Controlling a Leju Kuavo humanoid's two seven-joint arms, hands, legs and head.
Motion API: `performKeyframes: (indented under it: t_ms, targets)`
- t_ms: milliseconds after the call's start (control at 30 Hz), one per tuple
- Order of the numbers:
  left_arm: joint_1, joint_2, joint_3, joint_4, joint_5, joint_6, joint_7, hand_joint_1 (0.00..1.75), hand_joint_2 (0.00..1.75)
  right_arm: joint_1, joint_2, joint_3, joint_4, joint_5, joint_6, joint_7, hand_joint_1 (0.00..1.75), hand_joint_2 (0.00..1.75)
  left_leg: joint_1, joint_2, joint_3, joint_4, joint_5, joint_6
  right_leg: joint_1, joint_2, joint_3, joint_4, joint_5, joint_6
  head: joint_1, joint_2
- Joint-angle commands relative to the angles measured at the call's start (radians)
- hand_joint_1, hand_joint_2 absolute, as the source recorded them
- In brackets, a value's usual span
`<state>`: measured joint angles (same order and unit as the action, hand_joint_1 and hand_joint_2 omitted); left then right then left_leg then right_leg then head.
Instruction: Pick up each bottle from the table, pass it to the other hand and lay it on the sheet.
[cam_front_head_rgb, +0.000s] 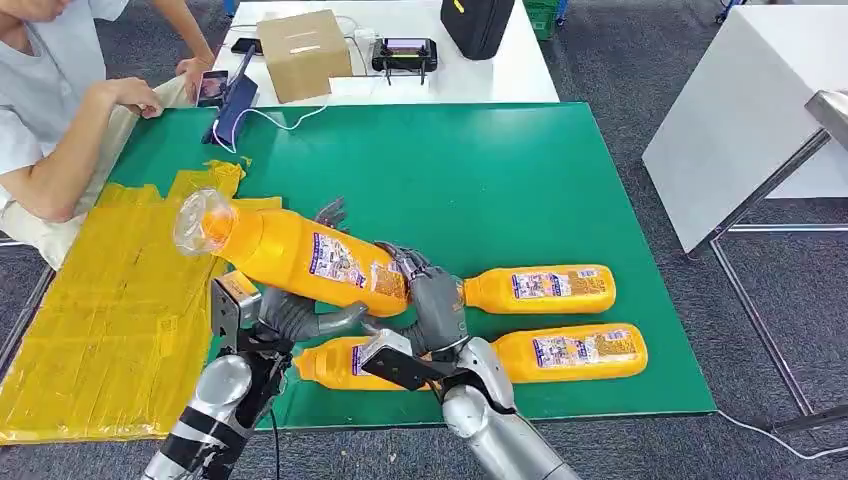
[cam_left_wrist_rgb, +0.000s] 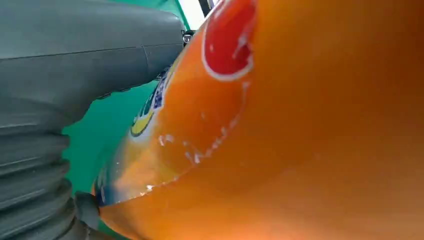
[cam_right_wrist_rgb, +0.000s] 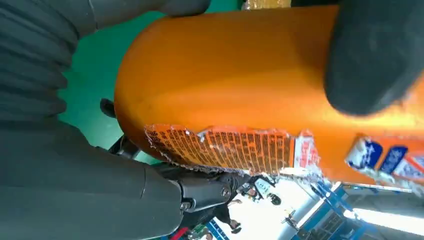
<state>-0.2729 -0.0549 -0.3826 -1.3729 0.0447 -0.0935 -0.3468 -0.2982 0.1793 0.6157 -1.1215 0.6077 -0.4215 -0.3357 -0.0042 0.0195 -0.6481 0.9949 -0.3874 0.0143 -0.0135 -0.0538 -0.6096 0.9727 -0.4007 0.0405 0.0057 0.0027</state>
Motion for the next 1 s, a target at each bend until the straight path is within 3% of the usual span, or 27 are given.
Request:
performKeyframes:
  t_ms: [33,133,167,533,900,967,1000]
  targets:
    - [-0.054,-0.018,0.011,0.054,0.028,0.073,0.0,0.0,1.75,-0.057,-0.012,0.124,0.158,0.028,-0.014,0.011,1.75,1.75,0.002,-0.001,0.007,0.0,-0.003,-0.001,0.001,0.004,0.008,-0.001,-0.002,-0.002,0.0,0.0]
    - [-0.054,-0.018,0.011,0.054,0.028,0.073,0.0,0.0,1.75,-0.057,-0.012,0.124,0.158,0.028,-0.014,0.011,1.75,1.75,0.002,-0.003,0.008,0.0,-0.003,-0.001,0.001,0.003,0.01,-0.002,-0.003,-0.002,0.0,0.0]
    - [-0.04,-0.043,0.05,0.042,0.09,0.095,-0.025,1.75,1.75,-0.062,-0.014,0.126,0.163,0.022,-0.003,0.015,1.75,1.75,0.003,-0.003,0.01,0.001,-0.004,-0.002,0.001,0.004,0.012,-0.001,-0.004,-0.002,0.0,0.0]
    - [-0.015,-0.042,0.059,-0.019,0.177,0.087,-0.046,1.75,1.75,-0.082,-0.002,0.138,0.203,0.001,0.015,0.011,1.75,1.75,0.001,-0.002,0.003,0.0,-0.001,-0.001,0.001,0.002,0.003,-0.001,-0.001,-0.001,0.0,0.0]
    - [-0.021,-0.03,0.035,-0.032,0.141,0.138,-0.084,1.75,1.75,-0.092,-0.001,0.133,0.216,-0.015,-0.002,0.013,1.75,1.75,0.002,-0.004,0.007,0.0,-0.003,-0.002,0.001,0.002,0.008,-0.001,-0.003,-0.002,0.0,0.0]
    - [-0.027,-0.026,0.031,-0.038,0.099,0.183,-0.097,1.75,1.75,-0.088,-0.007,0.103,0.188,-0.038,-0.026,0.006,0.0,1.75,0.002,-0.004,0.007,0.0,-0.003,-0.002,0.001,0.002,0.008,-0.001,-0.003,-0.002,0.0,0.0]
    - [-0.032,-0.021,0.028,-0.042,0.05,0.232,-0.101,1.75,1.75,-0.076,-0.014,0.077,0.143,-0.06,-0.036,0.001,0.0,1.75,0.002,-0.004,0.005,0.001,-0.002,-0.001,0.001,0.001,0.006,-0.001,-0.003,-0.002,0.0,0.0]
